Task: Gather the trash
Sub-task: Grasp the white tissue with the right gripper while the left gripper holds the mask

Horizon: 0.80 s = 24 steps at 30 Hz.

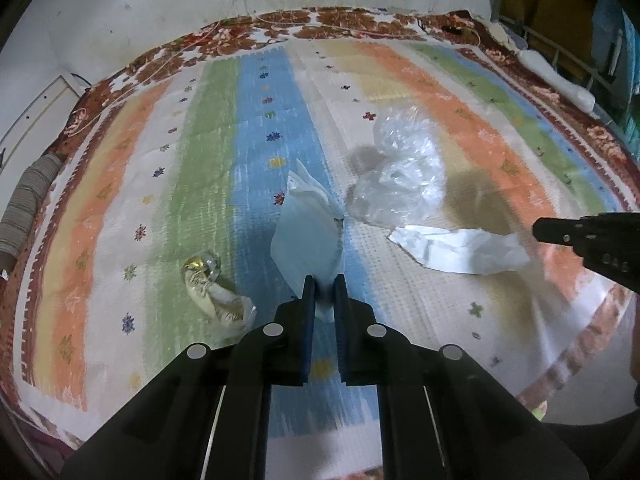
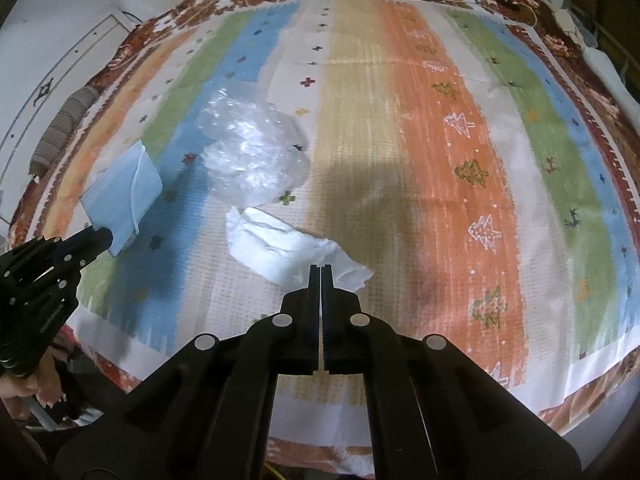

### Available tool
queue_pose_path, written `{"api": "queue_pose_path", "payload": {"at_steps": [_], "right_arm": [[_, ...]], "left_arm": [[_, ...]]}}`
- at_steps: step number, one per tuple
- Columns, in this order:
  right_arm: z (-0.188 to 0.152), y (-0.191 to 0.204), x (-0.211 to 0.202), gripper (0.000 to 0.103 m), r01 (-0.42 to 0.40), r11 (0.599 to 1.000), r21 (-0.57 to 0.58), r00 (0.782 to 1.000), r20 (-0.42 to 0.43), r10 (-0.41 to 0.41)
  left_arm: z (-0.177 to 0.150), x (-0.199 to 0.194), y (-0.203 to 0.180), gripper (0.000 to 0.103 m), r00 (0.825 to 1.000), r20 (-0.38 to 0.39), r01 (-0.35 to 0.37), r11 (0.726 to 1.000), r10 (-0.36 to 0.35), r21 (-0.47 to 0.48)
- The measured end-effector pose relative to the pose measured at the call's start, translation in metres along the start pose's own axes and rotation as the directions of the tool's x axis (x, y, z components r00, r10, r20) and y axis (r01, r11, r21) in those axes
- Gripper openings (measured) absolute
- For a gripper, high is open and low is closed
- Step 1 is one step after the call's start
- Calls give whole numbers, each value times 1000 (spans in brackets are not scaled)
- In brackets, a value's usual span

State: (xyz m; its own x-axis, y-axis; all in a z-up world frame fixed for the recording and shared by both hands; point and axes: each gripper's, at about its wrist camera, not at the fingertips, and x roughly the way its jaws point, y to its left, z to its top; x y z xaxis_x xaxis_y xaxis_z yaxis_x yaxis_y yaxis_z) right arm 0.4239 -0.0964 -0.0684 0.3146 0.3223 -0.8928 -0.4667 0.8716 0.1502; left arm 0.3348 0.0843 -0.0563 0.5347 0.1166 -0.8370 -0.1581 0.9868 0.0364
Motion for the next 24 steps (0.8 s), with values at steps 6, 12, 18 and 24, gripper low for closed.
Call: {"api": "queue_pose_path", "payload": {"at_steps": [6,12,18,24], "right_arm": [[-9,-9,1,0,-20,998,59,999,-26,21],[-9,-23,14,13,-17,994,106,998,-56,23],[-8,-28,27,34,-27,990,140,997,-71,38],[-7,-30,44,45,-70,977,199,993,-80,87]], "left_arm": [[-4,-30,12,8,998,21,55,995,-53,-84],[-6,-37,13,8,997,28,76,992,-73,-102],[-7,-30,10,8,997,14,74,993,-73,-95],[-7,-28,1,8,996,35,84,995,-82,-62]]}}
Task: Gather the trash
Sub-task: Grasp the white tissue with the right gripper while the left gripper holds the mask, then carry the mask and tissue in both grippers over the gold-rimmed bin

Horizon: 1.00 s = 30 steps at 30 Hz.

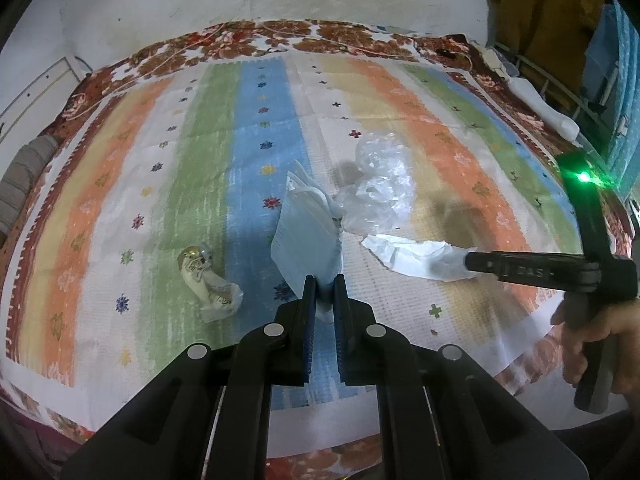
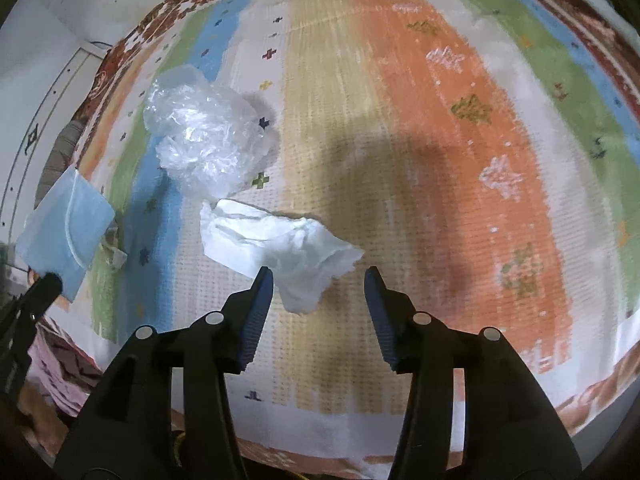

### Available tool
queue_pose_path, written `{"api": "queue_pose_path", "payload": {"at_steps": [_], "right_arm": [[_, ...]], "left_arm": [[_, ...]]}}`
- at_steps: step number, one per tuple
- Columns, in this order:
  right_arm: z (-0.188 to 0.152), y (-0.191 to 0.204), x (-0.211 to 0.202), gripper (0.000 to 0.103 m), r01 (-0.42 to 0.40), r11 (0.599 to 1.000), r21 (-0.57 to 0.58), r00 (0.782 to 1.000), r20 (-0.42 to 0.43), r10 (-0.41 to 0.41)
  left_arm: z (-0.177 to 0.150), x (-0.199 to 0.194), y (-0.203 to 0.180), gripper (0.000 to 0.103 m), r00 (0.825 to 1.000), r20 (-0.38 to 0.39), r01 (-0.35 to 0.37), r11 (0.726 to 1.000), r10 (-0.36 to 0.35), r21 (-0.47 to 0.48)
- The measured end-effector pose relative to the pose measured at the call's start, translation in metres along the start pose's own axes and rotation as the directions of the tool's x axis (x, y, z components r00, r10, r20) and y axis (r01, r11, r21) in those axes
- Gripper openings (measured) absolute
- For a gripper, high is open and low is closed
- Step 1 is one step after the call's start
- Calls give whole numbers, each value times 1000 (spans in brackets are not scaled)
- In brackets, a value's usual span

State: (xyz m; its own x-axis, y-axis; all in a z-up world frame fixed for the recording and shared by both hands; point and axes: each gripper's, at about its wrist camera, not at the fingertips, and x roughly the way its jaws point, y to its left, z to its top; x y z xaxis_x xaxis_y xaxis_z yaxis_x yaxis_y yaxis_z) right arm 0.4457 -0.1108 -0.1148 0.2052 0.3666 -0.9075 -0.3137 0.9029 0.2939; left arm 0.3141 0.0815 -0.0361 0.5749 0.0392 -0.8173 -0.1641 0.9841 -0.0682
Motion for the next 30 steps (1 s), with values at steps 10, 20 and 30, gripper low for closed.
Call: {"api": "queue_pose_path", "payload": {"at_steps": [10,20,30], "right_arm": [[-2,12,7,7,11,1000,-7,999,-36,-11],[-9,29,-34,1,-4,996,-90,999,50,9],[-36,52,-87,0,-7,981,-195,989,143,35]], "left_arm": [[-5,-13,-18,8,997,53,46,997,-49,59],[-21,-34,-34,8,997,41,60,997,-62,58],[-45,-87,-24,8,989,97,117,993,-114,-33]]}}
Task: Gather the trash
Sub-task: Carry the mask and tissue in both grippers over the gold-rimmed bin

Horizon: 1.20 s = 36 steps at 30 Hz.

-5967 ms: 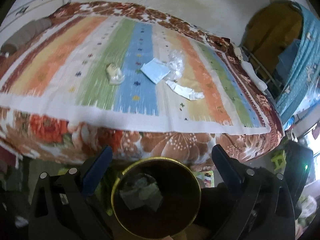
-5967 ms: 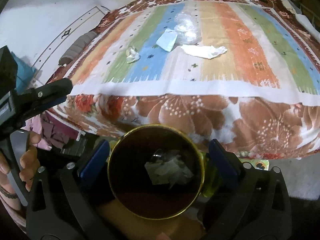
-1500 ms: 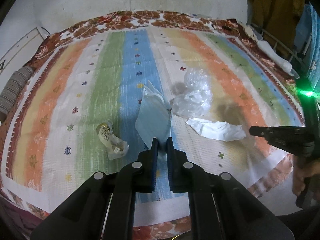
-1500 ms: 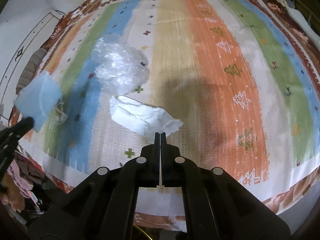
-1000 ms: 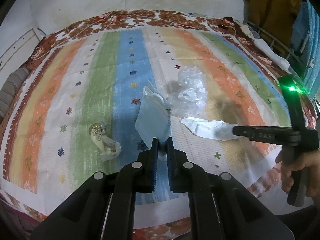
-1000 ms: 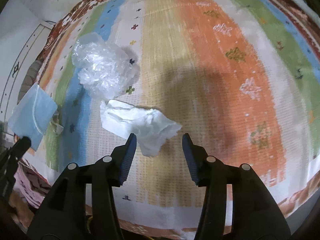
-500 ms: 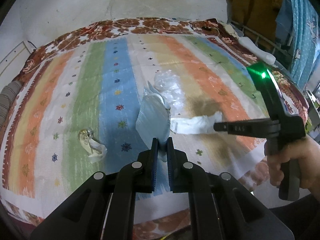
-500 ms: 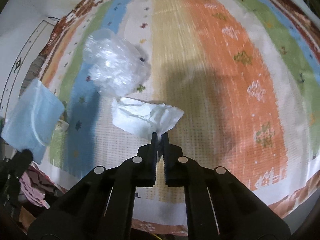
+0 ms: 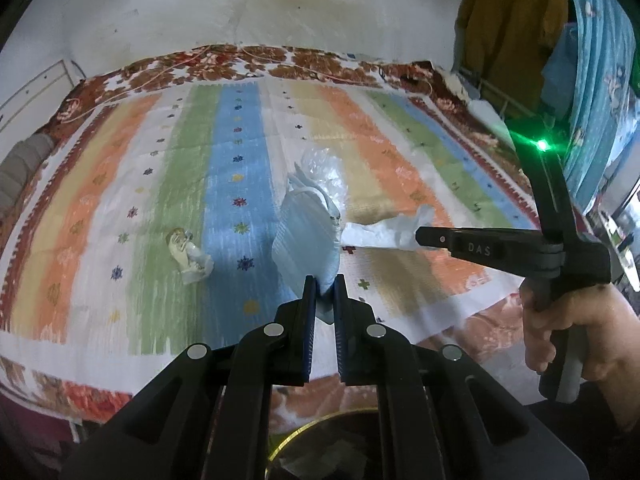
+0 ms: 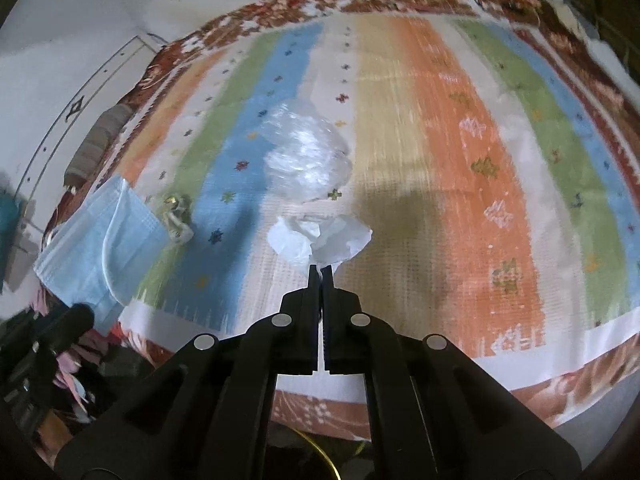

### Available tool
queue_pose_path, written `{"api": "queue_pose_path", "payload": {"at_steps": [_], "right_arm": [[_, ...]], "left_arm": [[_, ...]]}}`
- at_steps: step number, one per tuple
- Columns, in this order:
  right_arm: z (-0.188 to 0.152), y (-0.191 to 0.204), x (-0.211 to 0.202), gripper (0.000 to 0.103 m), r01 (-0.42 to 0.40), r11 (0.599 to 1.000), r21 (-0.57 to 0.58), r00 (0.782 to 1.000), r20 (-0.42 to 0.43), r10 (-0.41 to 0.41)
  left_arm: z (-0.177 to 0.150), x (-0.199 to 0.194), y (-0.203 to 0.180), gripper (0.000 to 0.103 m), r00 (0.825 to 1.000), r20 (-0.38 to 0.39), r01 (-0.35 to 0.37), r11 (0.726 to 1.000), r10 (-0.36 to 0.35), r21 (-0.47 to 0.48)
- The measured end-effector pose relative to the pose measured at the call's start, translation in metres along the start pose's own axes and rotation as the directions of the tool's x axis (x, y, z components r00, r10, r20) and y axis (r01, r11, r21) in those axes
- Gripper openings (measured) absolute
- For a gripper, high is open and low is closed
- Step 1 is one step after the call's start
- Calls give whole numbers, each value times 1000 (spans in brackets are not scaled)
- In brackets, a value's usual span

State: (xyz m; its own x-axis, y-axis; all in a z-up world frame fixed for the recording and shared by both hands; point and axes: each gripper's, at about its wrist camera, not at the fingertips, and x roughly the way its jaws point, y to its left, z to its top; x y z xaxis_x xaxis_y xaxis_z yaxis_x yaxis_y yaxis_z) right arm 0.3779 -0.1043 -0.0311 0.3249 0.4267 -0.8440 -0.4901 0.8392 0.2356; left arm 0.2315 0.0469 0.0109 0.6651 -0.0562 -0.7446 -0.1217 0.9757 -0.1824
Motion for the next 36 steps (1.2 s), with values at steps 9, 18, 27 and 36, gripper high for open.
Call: {"api": "queue_pose_path", "payload": {"at_steps": [9,18,27,36], "right_arm": [[-39,25,-52,0,-30,997,-76,996,85,37],[-79,42,-85,0,-49,989,-136,989,135,68],[-126,57,-116,0,-70,981,-182,976,192,105],[-172,64,-126,0,-80,976,-201,973,197,120]], "left_arm": [[-24,-34,7,8,998,35,52,994,-49,-99],[-49,-51,10,8,997,34,78,985,-73,-154],[-79,-64,6,8,994,22,108,977,-106,-186],[-113,-77,-1,8,991,21,137,966,-136,-217]]}}
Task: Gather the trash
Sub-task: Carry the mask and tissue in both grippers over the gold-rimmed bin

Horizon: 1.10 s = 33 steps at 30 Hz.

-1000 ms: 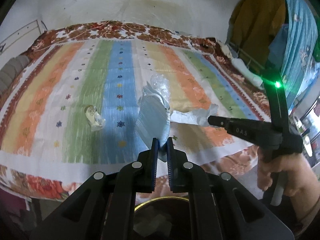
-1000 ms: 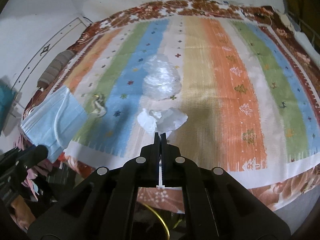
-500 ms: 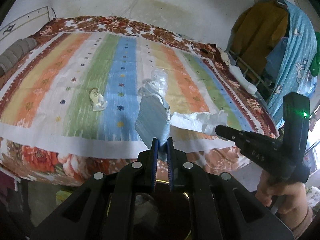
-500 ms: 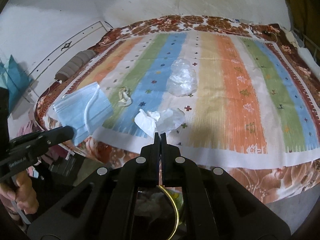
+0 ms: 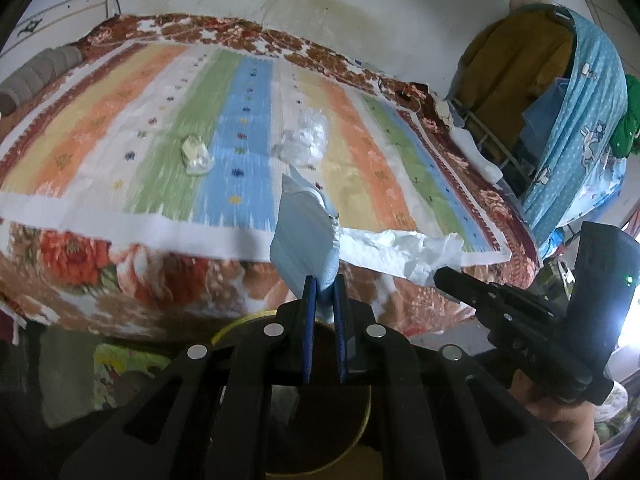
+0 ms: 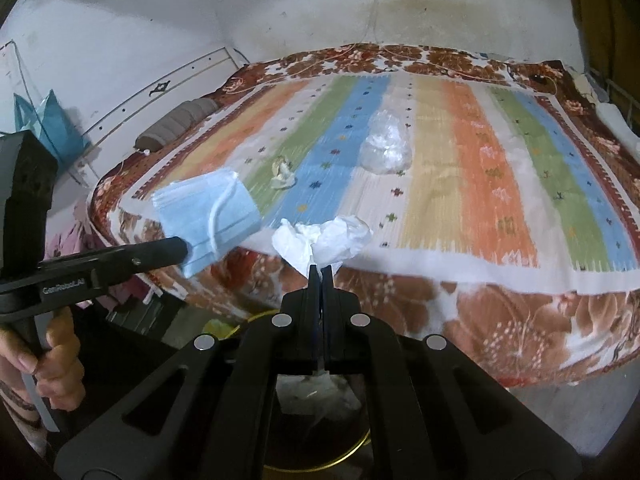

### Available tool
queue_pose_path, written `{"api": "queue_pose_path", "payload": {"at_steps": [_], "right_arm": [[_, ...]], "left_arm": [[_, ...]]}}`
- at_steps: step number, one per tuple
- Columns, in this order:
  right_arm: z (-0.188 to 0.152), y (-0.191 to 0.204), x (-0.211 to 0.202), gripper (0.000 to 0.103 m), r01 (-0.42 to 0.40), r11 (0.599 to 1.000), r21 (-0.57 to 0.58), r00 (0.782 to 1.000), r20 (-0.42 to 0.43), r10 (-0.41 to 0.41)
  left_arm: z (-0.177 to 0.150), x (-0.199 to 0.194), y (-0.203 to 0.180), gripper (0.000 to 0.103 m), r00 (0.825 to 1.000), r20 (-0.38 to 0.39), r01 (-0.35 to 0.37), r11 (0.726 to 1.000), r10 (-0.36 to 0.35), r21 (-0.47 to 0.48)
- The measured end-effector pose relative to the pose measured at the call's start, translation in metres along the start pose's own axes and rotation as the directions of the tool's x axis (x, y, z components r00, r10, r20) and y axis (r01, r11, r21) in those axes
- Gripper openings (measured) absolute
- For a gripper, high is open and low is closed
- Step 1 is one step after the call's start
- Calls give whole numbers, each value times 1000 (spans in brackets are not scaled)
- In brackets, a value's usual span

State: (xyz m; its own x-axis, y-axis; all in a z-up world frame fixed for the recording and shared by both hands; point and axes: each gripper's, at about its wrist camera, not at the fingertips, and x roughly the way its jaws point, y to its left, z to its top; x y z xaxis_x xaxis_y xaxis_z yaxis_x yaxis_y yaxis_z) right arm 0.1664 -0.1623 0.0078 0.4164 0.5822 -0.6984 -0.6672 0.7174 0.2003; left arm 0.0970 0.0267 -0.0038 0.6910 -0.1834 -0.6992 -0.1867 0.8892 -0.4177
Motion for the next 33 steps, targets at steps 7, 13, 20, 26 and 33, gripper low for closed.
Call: {"api": "queue_pose_path", "payload": {"at_steps": [7,13,20,26,33], "right_arm": [[-27,19,0,0,2,1000,-29,999,-46,-3],[-48,26,3,0,19,999,-28,996,-83,-21],[-70,32,13,0,85,996,-23,987,-134,-87],[-84,30,35,0,94,996,7,969,-229,-90],[-90,27,54,0,105,994,26,947,-308,-92]], "left_arm": [[-29,1,0,8,1000,-29,-9,1000,9,-15],[-53,1,-6,8,997,-50,-55,998,56,24],[-70,10,-9,8,993,-96,-63,997,66,35],[-86,35,1,8,980,-184,-77,996,68,-41],[-91,52,16,8,964,-257,-106,988,74,-114]]}}
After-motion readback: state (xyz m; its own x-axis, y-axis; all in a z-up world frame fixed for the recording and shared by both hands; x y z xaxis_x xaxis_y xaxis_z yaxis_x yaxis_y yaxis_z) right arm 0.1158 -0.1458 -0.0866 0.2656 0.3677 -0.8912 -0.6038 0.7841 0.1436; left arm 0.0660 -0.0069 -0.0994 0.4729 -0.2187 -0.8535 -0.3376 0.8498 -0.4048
